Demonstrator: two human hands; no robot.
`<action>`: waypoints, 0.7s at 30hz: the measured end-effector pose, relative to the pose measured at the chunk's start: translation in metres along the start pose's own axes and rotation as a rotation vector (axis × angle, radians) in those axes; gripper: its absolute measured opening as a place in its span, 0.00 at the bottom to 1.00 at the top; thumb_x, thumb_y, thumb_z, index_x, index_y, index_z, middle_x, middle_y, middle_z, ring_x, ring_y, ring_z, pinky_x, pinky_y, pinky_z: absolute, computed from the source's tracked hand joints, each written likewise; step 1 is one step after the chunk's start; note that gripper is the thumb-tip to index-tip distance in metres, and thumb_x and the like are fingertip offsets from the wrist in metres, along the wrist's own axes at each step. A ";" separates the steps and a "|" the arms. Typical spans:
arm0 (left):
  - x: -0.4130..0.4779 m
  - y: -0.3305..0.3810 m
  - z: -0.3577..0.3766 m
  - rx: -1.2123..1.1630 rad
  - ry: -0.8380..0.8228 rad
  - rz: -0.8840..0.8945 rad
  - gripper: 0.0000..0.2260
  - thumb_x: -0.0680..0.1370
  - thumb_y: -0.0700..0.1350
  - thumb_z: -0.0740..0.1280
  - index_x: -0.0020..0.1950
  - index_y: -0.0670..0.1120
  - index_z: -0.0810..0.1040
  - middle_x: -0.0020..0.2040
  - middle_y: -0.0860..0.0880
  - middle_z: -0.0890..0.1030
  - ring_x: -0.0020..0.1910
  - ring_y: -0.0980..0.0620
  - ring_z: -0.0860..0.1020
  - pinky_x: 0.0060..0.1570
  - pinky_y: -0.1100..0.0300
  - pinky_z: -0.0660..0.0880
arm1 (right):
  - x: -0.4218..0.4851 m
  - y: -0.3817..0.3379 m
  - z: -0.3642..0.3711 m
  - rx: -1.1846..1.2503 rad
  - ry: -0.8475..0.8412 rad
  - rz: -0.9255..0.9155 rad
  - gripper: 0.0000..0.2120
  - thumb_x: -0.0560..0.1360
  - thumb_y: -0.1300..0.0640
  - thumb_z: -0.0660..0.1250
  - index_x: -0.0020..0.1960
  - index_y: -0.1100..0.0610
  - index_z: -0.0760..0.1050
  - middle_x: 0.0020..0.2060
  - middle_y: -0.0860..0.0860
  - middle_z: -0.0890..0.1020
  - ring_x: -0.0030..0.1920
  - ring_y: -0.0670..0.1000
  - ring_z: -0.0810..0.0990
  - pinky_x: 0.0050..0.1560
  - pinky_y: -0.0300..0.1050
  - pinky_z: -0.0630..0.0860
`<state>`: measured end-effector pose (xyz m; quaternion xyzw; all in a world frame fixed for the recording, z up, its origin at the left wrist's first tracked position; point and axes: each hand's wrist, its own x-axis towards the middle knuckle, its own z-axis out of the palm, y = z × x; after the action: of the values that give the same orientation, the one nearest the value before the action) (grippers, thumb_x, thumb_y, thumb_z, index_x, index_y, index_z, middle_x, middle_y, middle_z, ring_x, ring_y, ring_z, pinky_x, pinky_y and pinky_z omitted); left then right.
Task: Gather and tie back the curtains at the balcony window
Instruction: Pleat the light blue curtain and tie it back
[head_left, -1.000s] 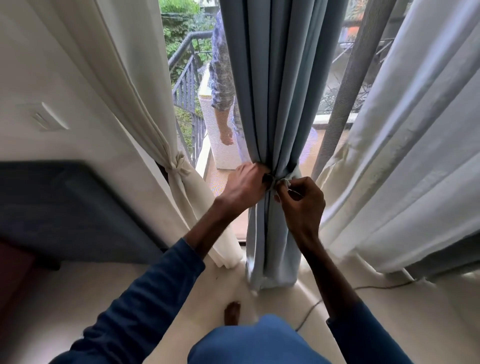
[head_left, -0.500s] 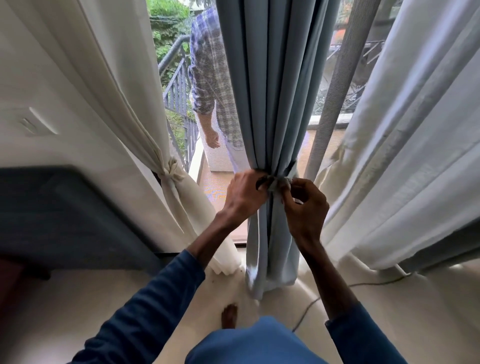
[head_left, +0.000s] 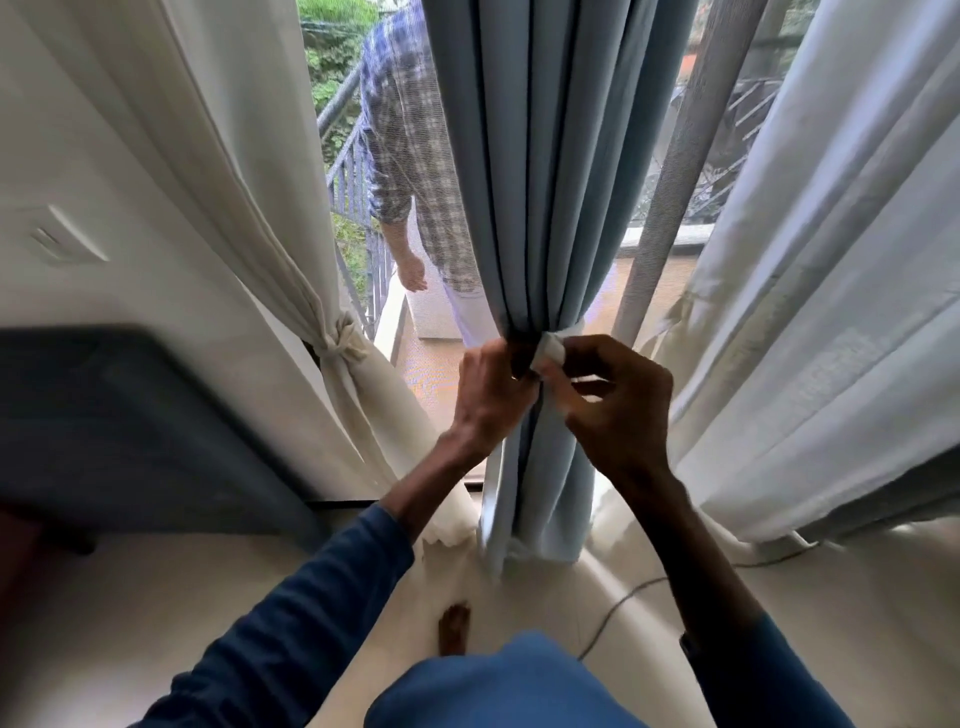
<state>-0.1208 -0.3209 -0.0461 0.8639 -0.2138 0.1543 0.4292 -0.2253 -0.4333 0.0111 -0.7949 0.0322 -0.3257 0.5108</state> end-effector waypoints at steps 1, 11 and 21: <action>0.000 0.002 0.003 -0.002 -0.011 -0.009 0.14 0.75 0.51 0.66 0.41 0.42 0.82 0.35 0.41 0.83 0.37 0.39 0.83 0.30 0.49 0.76 | 0.005 -0.004 0.005 -0.029 -0.001 -0.039 0.03 0.75 0.57 0.76 0.48 0.56 0.85 0.38 0.44 0.86 0.38 0.42 0.85 0.41 0.36 0.81; 0.001 -0.006 -0.009 -0.020 -0.184 0.065 0.10 0.74 0.46 0.65 0.39 0.42 0.82 0.36 0.46 0.84 0.34 0.46 0.81 0.37 0.49 0.78 | 0.036 0.017 0.018 -0.677 -0.169 -0.290 0.07 0.72 0.57 0.73 0.50 0.51 0.85 0.48 0.48 0.84 0.53 0.56 0.78 0.39 0.47 0.78; -0.002 -0.013 -0.027 0.177 -0.188 0.370 0.05 0.76 0.38 0.69 0.48 0.46 0.84 0.41 0.42 0.83 0.36 0.39 0.80 0.32 0.50 0.78 | 0.072 0.008 0.015 -0.795 -0.591 -0.180 0.14 0.77 0.48 0.66 0.59 0.38 0.83 0.50 0.56 0.86 0.50 0.64 0.82 0.46 0.52 0.78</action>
<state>-0.1180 -0.2911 -0.0401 0.8548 -0.3934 0.1672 0.2943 -0.1583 -0.4535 0.0351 -0.9859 -0.0610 -0.0917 0.1258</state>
